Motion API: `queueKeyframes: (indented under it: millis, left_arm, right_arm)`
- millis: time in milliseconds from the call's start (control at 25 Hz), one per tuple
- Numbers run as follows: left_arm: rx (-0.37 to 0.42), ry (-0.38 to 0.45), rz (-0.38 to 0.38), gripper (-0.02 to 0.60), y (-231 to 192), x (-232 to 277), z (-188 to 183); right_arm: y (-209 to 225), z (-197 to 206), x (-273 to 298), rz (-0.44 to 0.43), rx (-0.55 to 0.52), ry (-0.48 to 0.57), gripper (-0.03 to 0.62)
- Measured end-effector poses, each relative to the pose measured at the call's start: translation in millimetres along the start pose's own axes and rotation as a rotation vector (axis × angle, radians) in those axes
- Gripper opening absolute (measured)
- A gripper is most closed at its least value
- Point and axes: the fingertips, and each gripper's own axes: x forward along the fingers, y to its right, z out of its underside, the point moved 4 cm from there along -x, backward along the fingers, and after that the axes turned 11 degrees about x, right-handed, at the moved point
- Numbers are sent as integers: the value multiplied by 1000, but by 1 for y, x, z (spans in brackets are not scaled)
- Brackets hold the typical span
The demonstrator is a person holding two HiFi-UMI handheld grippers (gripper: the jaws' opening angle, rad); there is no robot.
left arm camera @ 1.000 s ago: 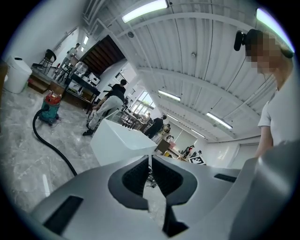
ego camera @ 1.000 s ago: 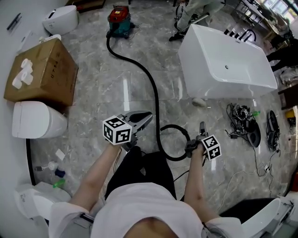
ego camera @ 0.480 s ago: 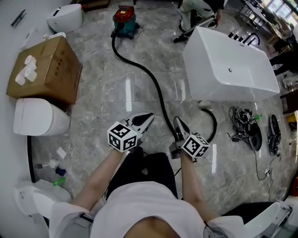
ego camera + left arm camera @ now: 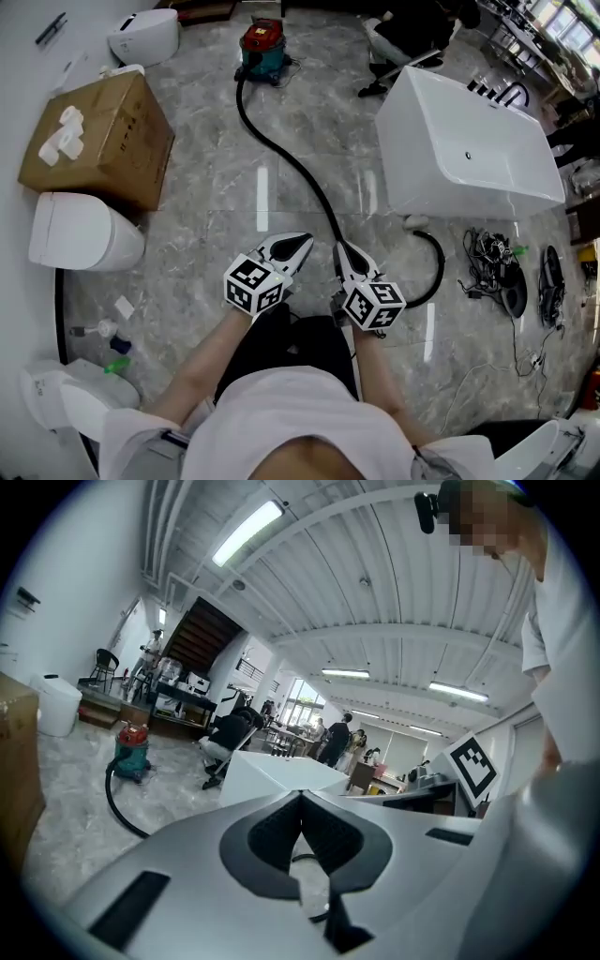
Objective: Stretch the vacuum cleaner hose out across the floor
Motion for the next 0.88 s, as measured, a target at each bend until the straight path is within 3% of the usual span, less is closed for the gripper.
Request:
queueKeyframes:
  millis: [160, 880]
  left_arm:
    - [36, 7, -37, 8, -2, -6, -3]
    - [15, 30, -107, 8, -16, -29, -1]
  right_arm:
    - [-3, -7, -3, 68, -78, 22, 14]
    - [-18, 0, 14, 56, -66, 10, 12]
